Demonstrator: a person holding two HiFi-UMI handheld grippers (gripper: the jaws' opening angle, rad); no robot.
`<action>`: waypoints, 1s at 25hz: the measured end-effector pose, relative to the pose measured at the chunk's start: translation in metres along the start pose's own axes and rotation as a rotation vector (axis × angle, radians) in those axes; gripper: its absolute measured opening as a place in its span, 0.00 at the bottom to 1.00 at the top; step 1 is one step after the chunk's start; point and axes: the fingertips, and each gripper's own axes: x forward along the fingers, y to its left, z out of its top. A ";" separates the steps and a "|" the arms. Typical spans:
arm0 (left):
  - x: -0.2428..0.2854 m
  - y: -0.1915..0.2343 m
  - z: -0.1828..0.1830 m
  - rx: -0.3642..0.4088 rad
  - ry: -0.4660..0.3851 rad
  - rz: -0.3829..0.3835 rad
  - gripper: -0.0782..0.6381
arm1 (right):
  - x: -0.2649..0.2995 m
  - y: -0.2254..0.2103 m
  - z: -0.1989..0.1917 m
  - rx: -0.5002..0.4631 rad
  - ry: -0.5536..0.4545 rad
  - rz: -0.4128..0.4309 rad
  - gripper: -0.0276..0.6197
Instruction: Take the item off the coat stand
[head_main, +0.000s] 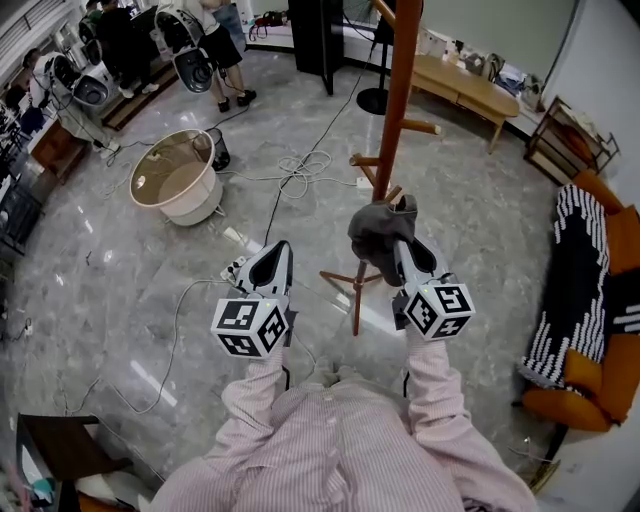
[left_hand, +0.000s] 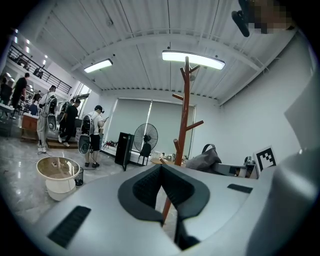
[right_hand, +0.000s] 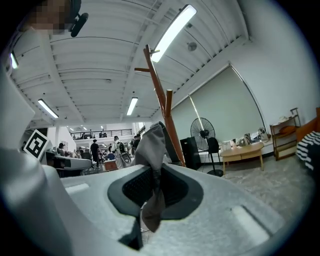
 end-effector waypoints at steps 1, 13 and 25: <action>0.000 -0.001 0.001 0.004 -0.003 -0.002 0.11 | -0.002 -0.002 0.000 0.001 -0.001 -0.004 0.09; -0.001 0.005 0.015 0.023 -0.040 -0.001 0.11 | -0.017 -0.007 0.014 0.001 -0.046 -0.032 0.09; 0.003 0.004 0.018 0.030 -0.044 -0.012 0.11 | -0.018 -0.003 0.016 -0.019 -0.049 -0.018 0.09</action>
